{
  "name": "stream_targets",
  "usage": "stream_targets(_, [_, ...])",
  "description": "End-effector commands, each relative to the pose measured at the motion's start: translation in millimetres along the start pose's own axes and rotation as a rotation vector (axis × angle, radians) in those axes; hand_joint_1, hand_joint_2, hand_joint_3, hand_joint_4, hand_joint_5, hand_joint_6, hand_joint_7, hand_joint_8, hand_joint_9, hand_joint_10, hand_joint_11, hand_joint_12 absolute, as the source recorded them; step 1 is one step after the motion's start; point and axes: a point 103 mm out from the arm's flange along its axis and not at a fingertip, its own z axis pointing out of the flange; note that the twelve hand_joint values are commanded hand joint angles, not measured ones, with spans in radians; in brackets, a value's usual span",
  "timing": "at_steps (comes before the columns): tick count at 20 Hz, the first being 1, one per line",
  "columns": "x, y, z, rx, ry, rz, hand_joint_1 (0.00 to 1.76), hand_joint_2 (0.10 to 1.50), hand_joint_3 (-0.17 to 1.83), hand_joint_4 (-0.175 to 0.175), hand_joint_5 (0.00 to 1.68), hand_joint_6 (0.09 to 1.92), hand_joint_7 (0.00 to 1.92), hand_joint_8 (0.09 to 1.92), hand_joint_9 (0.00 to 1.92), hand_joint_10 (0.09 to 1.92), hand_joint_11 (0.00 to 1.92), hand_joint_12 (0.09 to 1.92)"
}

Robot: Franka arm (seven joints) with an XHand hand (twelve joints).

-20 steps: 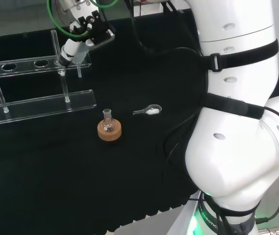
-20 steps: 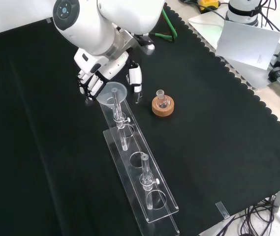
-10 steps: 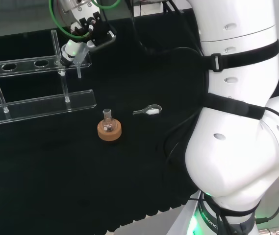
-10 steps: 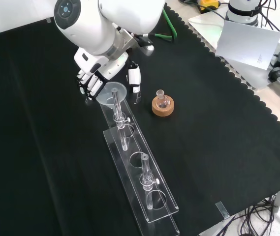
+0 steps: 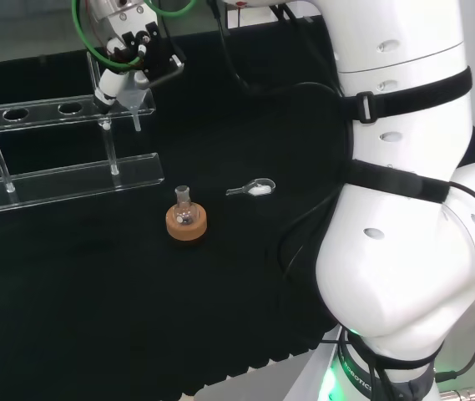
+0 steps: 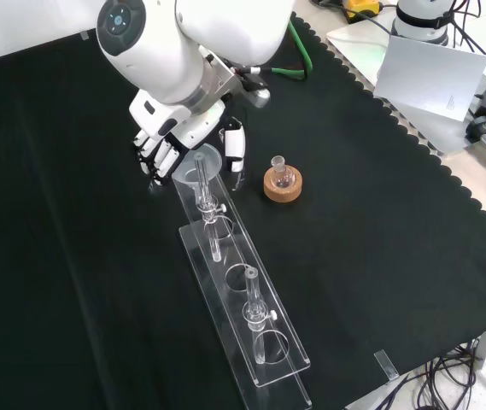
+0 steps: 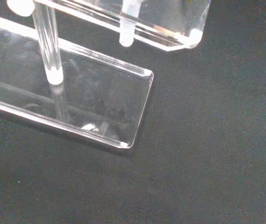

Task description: Pick up the funnel from the transparent funnel stand.

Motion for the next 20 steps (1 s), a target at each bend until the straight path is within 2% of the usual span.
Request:
stream_targets(1, [-4,-1,-1,-0.006,-0.010,0.003,0.48,0.78,0.02,-0.017,0.38,0.09,0.50,0.52,0.17,0.80,0.00,1.21])
stream_targets(18, [-21,-3,4,0.018,-0.015,0.009,0.50,0.78,0.02,-0.022,0.36,0.09,0.44,0.49,0.18,0.78,0.00,1.24])
stream_targets(20, [-10,-2,0,0.019,-0.031,0.026,0.50,0.78,0.02,-0.023,0.36,0.09,0.44,0.49,0.18,0.78,0.00,1.24])
